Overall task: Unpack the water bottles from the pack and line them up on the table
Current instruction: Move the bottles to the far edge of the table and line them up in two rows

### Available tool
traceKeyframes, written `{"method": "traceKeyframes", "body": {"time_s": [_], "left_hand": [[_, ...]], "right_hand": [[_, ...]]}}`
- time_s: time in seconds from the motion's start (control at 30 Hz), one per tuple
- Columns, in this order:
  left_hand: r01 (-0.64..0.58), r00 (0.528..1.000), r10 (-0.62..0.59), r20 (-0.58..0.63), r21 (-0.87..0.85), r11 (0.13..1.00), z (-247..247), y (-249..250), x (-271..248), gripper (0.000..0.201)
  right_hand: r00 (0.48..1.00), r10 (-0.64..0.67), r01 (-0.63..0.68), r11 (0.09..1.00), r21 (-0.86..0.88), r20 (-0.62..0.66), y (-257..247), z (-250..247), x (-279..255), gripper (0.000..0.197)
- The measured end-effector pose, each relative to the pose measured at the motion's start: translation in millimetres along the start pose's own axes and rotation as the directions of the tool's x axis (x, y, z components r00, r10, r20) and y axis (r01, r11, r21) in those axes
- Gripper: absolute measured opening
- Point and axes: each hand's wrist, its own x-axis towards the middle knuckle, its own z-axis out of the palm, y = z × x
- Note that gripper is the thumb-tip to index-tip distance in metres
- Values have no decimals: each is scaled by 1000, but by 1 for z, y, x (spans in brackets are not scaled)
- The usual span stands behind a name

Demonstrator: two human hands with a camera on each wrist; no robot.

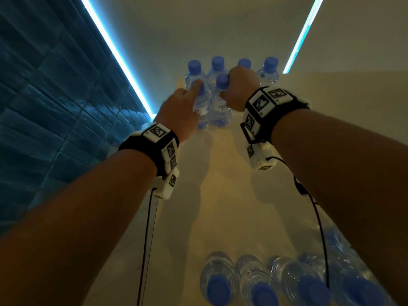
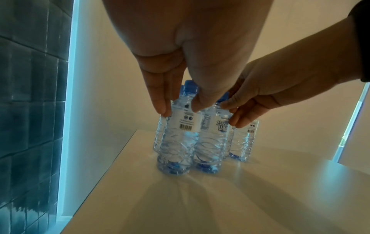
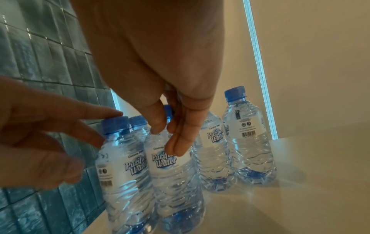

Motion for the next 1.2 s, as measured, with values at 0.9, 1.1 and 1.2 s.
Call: {"method": "traceKeyframes", "body": {"time_s": [0.9, 1.1, 1.2], "left_hand": [[-752, 373, 658, 654, -203, 628, 8, 320, -99, 61], [-821, 406, 661, 631, -65, 566, 36, 329, -90, 18], [-723, 518, 626, 583, -94, 685, 28, 309, -67, 19]], "right_hand": [[836, -261, 349, 932, -101, 482, 194, -115, -384, 62], [848, -429, 463, 886, -39, 313, 221, -84, -372, 32], [910, -327, 356, 931, -78, 256, 224, -99, -346, 38]]}}
